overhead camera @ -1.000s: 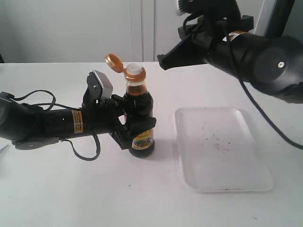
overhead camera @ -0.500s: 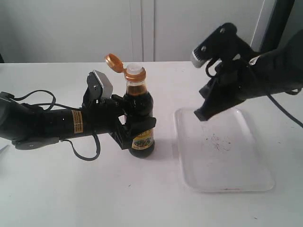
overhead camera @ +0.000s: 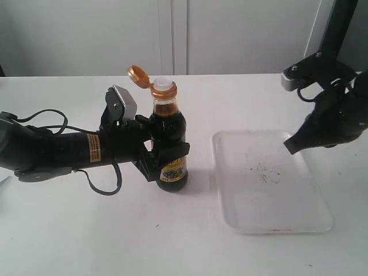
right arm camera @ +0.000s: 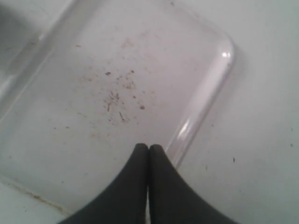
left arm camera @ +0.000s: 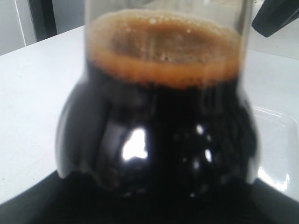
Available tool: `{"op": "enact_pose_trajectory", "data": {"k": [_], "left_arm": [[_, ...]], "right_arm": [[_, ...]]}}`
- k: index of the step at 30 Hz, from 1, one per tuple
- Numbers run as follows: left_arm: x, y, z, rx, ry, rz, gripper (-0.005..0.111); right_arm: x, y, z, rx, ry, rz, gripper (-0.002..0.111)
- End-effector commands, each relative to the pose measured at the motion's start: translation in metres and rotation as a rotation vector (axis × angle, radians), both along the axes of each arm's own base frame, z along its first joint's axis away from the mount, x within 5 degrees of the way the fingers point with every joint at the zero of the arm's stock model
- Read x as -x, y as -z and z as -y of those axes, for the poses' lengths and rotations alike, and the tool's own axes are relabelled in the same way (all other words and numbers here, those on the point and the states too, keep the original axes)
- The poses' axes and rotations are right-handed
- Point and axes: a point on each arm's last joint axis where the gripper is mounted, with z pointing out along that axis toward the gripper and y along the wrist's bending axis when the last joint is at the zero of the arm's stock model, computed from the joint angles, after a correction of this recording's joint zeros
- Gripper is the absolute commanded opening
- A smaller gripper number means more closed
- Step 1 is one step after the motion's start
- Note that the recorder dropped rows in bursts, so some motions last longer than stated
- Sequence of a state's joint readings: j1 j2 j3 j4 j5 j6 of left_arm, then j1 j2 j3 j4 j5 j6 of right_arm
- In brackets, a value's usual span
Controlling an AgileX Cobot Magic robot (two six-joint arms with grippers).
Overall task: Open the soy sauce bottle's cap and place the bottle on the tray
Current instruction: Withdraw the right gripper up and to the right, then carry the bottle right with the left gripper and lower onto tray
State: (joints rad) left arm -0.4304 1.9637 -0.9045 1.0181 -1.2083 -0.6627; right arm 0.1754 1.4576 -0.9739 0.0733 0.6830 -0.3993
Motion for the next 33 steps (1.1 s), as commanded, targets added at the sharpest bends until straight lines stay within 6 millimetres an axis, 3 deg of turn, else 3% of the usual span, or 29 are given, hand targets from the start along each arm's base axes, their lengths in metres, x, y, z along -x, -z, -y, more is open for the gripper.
{"op": "enact_pose_trajectory", "data": {"k": [1,4,14,23,25,29,33], "left_arm": [[0.000,-0.002,0.002,0.023,0.001,-0.012,0.000],[0.000,-0.003,0.002,0.025,-0.001,-0.016,0.000],[-0.002,-0.008,0.001,0.055,-0.036,-0.031,0.000],[-0.001,-0.039,0.000,0.126,-0.073,0.019,0.000],[0.002,-0.051,0.008,0.148,-0.065,0.033,0.000],[0.005,-0.066,0.042,0.107,-0.029,0.066,0.000],[0.008,-0.086,0.073,0.106,-0.013,0.089,0.000]], "right_arm": [[-0.002,-0.004,0.025,-0.002,0.115,-0.001,0.000],[-0.006,-0.006,0.036,-0.015,0.163,0.032,0.000],[-0.016,-0.011,0.036,-0.076,0.202,0.167,0.000],[-0.022,-0.016,0.042,-0.082,0.224,0.247,0.000],[-0.023,-0.017,0.048,-0.080,0.246,0.262,0.000],[-0.025,-0.013,0.065,-0.075,0.301,0.252,0.000],[-0.034,0.004,0.078,-0.085,0.359,0.212,0.000]]}}
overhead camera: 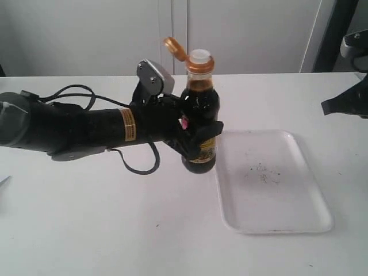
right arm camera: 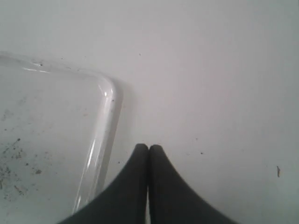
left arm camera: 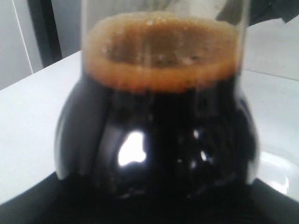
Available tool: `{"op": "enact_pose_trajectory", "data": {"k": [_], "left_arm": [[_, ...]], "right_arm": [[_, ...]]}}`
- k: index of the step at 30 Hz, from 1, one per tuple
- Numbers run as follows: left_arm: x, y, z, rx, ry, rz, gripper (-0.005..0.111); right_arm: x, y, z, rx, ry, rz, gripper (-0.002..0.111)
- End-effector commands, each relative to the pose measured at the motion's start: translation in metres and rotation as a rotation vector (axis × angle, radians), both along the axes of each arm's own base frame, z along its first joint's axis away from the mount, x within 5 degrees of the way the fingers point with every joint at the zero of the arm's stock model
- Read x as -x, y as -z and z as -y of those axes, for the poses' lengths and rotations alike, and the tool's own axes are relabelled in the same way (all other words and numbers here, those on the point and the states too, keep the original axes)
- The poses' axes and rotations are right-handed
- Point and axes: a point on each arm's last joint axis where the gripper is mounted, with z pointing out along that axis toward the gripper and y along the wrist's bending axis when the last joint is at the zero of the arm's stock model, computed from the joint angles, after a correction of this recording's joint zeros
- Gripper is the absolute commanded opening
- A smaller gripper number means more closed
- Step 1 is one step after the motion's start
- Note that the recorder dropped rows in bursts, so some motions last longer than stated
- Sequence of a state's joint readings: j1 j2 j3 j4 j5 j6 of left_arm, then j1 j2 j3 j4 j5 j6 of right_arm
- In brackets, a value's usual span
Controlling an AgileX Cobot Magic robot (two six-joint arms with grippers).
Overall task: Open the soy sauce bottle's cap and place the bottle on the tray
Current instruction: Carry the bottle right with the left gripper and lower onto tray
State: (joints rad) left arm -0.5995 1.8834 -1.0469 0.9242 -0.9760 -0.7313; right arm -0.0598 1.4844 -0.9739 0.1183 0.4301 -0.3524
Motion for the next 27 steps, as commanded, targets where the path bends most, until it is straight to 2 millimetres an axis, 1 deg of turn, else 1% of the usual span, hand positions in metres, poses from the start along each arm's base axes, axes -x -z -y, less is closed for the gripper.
{"op": "enact_pose_trajectory", "data": {"k": [1,3,6,11,16,22,27], "left_arm": [[0.003,-0.038,0.025,0.122,0.030,0.047,0.000],[0.006,-0.044,0.038,0.140,0.047,0.053,0.000],[0.007,-0.044,0.059,0.131,0.058,0.049,0.000],[0.004,-0.040,0.079,0.149,0.081,0.031,0.000],[0.000,-0.027,0.092,0.147,0.091,0.001,0.000],[-0.007,-0.011,0.100,0.142,0.097,-0.023,0.000],[-0.010,-0.004,0.106,0.164,0.117,-0.027,0.000]], "right_arm": [[-0.008,0.011,0.011,-0.021,0.051,-0.006,0.000],[-0.010,0.016,0.013,-0.026,0.062,-0.015,0.000],[-0.012,0.021,0.014,-0.033,0.071,-0.024,0.000],[-0.013,0.020,0.013,-0.048,0.081,-0.010,0.000],[-0.014,0.019,0.014,-0.049,0.086,0.008,0.000],[-0.016,0.018,0.014,-0.067,0.101,0.032,0.000],[-0.017,0.017,0.014,-0.073,0.107,0.045,0.000]]}}
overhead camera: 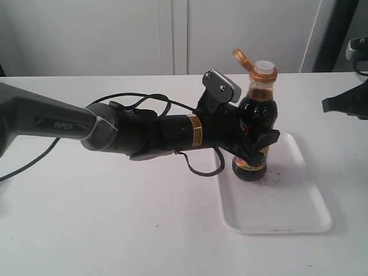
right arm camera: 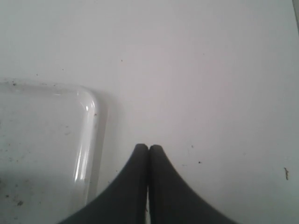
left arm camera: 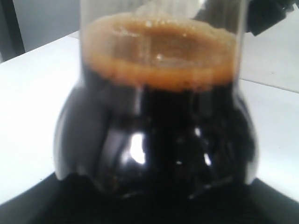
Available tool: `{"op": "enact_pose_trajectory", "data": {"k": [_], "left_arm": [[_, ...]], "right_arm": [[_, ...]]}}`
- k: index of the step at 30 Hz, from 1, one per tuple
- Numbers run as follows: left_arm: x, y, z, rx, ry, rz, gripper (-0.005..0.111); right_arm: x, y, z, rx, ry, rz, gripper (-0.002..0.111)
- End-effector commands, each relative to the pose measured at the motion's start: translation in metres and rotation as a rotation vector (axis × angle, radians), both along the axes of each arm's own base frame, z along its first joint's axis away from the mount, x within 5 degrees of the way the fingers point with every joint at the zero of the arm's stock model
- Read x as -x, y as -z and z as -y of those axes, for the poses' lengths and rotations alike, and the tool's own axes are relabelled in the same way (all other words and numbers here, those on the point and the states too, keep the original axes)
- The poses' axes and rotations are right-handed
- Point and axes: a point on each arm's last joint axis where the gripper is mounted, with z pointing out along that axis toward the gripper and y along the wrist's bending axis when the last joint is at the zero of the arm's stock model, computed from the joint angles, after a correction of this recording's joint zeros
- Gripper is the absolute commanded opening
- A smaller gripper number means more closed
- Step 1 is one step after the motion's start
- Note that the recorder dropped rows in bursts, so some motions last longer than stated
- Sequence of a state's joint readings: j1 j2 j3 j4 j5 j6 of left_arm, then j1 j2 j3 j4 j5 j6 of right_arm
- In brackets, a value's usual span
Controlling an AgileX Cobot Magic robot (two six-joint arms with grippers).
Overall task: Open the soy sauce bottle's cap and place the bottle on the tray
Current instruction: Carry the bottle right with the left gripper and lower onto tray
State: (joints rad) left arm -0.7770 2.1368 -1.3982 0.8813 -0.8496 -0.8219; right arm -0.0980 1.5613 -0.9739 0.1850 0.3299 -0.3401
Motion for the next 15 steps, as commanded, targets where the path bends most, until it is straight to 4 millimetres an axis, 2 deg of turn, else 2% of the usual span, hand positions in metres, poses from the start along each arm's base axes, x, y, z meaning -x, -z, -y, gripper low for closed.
{"op": "enact_pose_trajectory", "data": {"k": [1,13,15], "left_arm": [[0.001,-0.021,0.009,0.148,0.050,0.021,0.000],[0.004,-0.007,0.013,0.048,0.034,0.013,0.000],[0.004,-0.006,0.014,0.037,0.036,0.016,0.004]], "right_arm": [[-0.002,-0.001,0.001,-0.023,0.022,0.020,0.000],[-0.002,-0.001,0.001,-0.026,0.025,0.023,0.000],[-0.002,-0.001,0.001,-0.028,0.026,0.023,0.000]]}}
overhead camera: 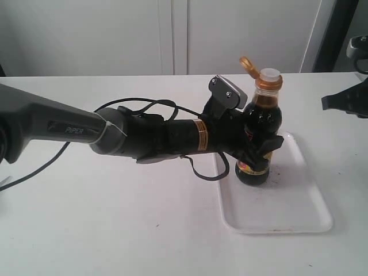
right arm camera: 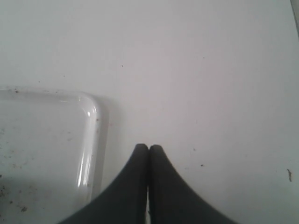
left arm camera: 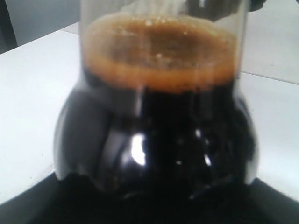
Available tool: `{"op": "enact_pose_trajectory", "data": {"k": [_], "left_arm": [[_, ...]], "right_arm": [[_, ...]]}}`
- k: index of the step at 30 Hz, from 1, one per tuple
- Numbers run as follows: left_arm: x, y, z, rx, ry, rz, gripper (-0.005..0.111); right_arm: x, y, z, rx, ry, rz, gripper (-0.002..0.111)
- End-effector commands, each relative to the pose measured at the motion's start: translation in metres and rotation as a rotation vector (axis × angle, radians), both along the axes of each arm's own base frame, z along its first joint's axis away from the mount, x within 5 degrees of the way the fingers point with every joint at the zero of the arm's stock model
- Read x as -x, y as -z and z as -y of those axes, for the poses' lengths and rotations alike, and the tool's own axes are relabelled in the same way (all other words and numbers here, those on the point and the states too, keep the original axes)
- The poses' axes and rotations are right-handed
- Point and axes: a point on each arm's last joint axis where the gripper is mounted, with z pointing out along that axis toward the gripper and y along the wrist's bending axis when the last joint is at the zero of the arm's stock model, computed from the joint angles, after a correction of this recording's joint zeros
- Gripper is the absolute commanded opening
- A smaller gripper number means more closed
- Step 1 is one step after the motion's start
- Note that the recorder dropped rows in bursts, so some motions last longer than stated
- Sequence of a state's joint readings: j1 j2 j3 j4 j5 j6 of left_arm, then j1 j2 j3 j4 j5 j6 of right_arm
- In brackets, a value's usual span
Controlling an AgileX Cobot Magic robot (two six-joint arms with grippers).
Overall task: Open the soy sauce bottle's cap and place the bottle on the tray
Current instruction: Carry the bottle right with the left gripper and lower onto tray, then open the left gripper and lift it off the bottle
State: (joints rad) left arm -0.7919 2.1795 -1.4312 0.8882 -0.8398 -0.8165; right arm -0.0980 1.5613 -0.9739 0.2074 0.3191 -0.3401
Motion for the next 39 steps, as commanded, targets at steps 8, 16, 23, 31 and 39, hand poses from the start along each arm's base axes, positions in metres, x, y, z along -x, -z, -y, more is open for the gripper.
{"op": "enact_pose_trajectory", "data": {"k": [8,16,23,31,39], "left_arm": [[0.005,-0.017,0.004,0.034,0.034,0.047,0.088],[0.004,-0.019,0.003,0.036,0.026,0.049,0.105],[0.003,-0.034,-0.002,-0.023,-0.012,0.084,0.105],[0.012,-0.073,-0.009,-0.006,0.014,0.128,0.105],[0.020,-0.106,-0.016,0.038,0.011,0.164,0.105]], "right_arm": [[-0.001,0.000,0.001,-0.011,0.014,0.011,0.000],[-0.001,-0.001,0.001,-0.020,0.019,0.013,0.000],[-0.001,-0.001,0.001,-0.023,0.022,0.015,0.000],[-0.002,-0.001,0.001,-0.022,0.023,0.020,0.000],[-0.002,-0.001,0.001,-0.023,0.022,0.018,0.000]]}}
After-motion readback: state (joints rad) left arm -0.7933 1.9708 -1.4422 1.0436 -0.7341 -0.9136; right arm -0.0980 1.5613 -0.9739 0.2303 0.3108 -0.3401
